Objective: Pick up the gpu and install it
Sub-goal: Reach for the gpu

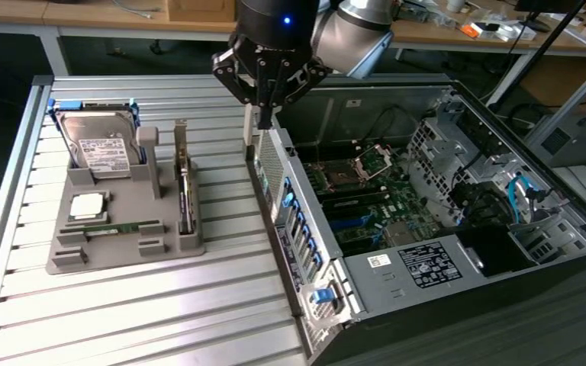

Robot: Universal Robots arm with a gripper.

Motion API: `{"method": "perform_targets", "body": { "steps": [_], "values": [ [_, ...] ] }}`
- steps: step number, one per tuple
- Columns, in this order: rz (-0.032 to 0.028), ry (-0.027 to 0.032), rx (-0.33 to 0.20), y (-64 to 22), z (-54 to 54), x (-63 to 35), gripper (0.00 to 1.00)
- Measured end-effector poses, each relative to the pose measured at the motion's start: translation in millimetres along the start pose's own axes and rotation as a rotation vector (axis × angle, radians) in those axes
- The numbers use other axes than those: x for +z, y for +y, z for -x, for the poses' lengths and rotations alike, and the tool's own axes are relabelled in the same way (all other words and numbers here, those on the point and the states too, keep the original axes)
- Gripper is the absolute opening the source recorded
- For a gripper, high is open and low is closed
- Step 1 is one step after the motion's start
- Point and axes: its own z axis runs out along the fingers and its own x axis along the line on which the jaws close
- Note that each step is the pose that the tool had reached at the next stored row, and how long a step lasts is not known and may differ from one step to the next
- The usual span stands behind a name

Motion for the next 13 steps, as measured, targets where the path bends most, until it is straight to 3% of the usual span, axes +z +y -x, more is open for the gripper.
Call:
{"method": "perform_targets", "body": {
  "steps": [13],
  "values": [
    [0.0000,0.0000,0.000,-0.4,-5.8,-0.2,0.11]
  ]
}}
